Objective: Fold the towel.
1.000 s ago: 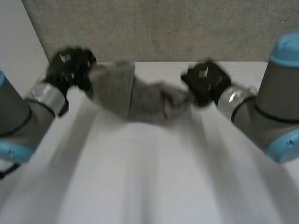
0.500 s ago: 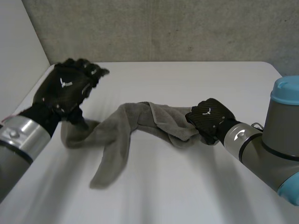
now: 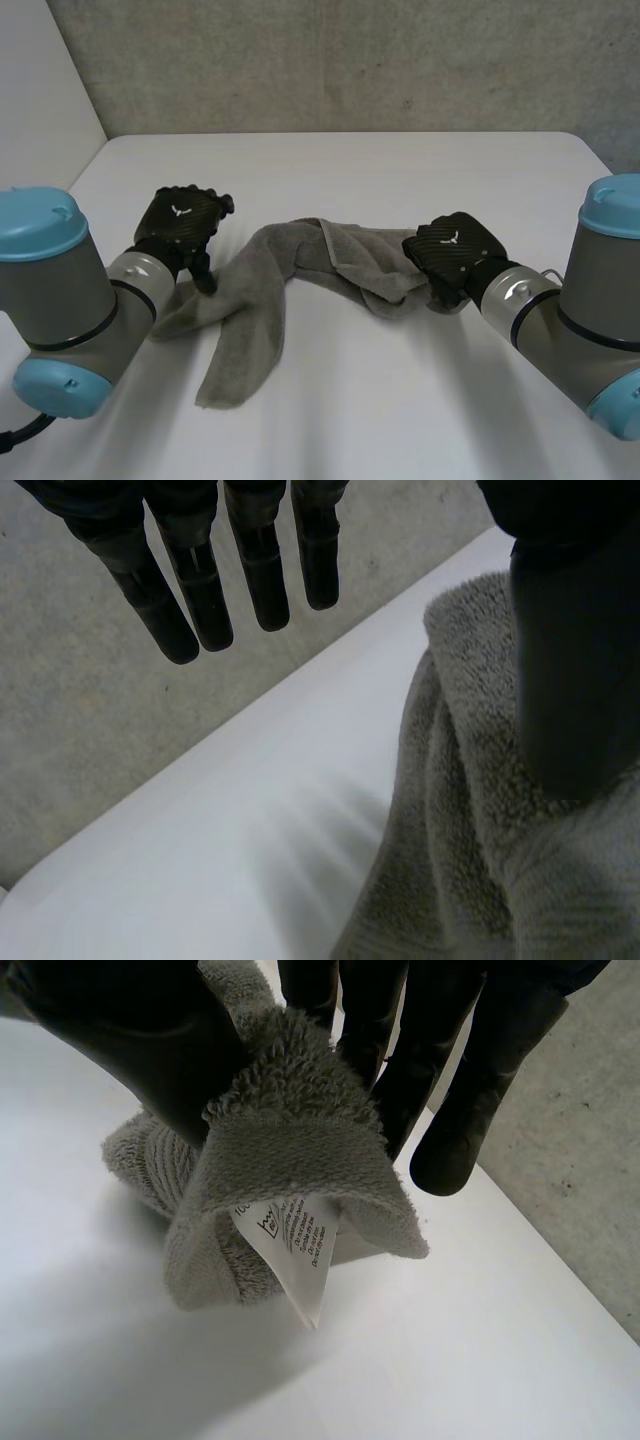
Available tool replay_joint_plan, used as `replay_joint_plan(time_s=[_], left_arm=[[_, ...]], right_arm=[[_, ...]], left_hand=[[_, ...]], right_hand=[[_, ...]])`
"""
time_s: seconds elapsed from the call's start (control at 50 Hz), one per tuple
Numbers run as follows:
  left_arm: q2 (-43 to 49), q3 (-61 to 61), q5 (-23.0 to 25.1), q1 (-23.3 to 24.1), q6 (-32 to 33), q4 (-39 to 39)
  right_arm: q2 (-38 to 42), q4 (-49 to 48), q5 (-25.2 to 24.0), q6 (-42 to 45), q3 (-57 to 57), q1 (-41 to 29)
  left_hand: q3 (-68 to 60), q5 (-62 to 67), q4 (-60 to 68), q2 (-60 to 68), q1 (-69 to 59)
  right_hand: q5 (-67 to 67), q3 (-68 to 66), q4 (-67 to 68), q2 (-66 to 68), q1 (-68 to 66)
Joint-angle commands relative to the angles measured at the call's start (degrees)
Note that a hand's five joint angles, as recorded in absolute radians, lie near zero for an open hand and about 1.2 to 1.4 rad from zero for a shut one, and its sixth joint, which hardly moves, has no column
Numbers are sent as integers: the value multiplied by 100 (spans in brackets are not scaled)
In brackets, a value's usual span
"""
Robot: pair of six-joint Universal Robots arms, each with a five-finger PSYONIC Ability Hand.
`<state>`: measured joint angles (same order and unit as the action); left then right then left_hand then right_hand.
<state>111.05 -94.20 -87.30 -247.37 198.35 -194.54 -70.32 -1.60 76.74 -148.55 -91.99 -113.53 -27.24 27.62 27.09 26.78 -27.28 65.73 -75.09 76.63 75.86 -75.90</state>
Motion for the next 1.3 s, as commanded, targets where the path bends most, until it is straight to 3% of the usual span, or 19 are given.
replay_joint_plan(time_s=[0.02, 0.24, 0.48, 0.54, 0.58, 0.6, 0.62, 0.64, 0.68, 0.72, 0.8, 0.82, 0.84, 0.88, 0.98, 1.1, 1.22, 1.3], left_arm=[[14, -72, 64, -92, 2, 127], [5, -107, 117, -92, -7, 716], [57, -116, 565, -110, -7, 1147], [189, -81, 530, -118, 37, 1120], [355, 41, 521, -118, 64, 1085], [356, 42, 521, -118, 64, 1085], [469, 164, 521, -118, 81, 1042], [471, 165, 521, -118, 81, 1041], [750, 585, 434, -118, 134, 893], [900, 909, 337, -118, 160, 805], [1033, 1747, -94, -136, 152, 663], [1016, 2113, -303, -153, 143, 585], [955, 2534, -531, -197, 99, 445], [858, 2912, -664, -232, 82, 261], [400, 3496, -701, -224, 29, -497], [14, 3374, -613, -171, 2, -1173], [-39, 2392, -175, -189, 55, -1244], [-39, 1659, 187, -224, 73, -1288]], right_arm=[[150, 2, -2, 19, 41, 164], [299, 2, -2, 19, 76, 173], [422, 2, -2, 37, 102, 164], [457, 10, -10, 54, 164, 147], [501, 19, -19, 72, 208, 121], [571, 28, -45, 81, 269, 112], [572, 28, -45, 81, 270, 111], [633, -7, -37, 89, 348, 85], [704, -95, -28, 98, 463, 85], [809, -280, -10, 107, 656, 85], [994, -1453, 112, 29, 1296, 85], [942, -2058, 217, 19, 1420, 111], [941, -2064, 218, 19, 1421, 111], [557, -3323, 446, -7, 1526, 94], [-182, -4505, 649, -252, 1553, 94], [-237, -4068, 614, -543, 1685, 120], [-35, -2310, 499, -508, 1983, 138], [465, -1145, 167, -351, 2028, 147]], left_hand=[[273, -1311, -257, -226, 277], [155, -1193, -140, -109, 159], [-299, -739, 314, 346, -295], [-821, -218, 836, 867, -816], [-2242, 1204, 2257, 2288, -2238], [-2251, 1212, 2266, 2297, -2246], [-3283, 2245, 3298, 3329, -3279], [-3293, 2255, 3309, 3340, -3289], [-4716, 3678, 4731, 4762, -4712], [-5271, 4232, 5286, 5317, -5266], [-5276, 4238, 5291, 5322, -5272], [-5276, 4238, 5291, 5322, -5272], [-5276, 4238, 5291, 5322, -5272], [-5276, 4238, 5291, 5322, -5272], [-5276, 4238, 5291, 5322, -5272], [-5276, 4238, 5291, 5322, -5272], [-5276, 4238, 5291, 5322, -5272], [-5276, 4238, 5291, 5322, -5272]], right_hand=[[427, -491, 337, 414, -410], [427, -491, 337, 414, -410], [427, -491, 337, 414, -410], [427, -491, 337, 414, -410], [427, -491, 337, 414, -410], [427, -491, 337, 414, -410], [427, -491, 337, 414, -410], [427, -491, 337, 414, -410], [427, -491, 337, 414, -410], [427, -491, 337, 414, -410], [427, -491, 337, 414, -410], [427, -491, 337, 414, -410], [427, -491, 337, 414, -410], [427, -491, 337, 414, -410], [427, -491, 337, 414, -410], [427, -491, 337, 414, -410], [427, -491, 337, 414, -410], [427, -491, 337, 414, -410]])
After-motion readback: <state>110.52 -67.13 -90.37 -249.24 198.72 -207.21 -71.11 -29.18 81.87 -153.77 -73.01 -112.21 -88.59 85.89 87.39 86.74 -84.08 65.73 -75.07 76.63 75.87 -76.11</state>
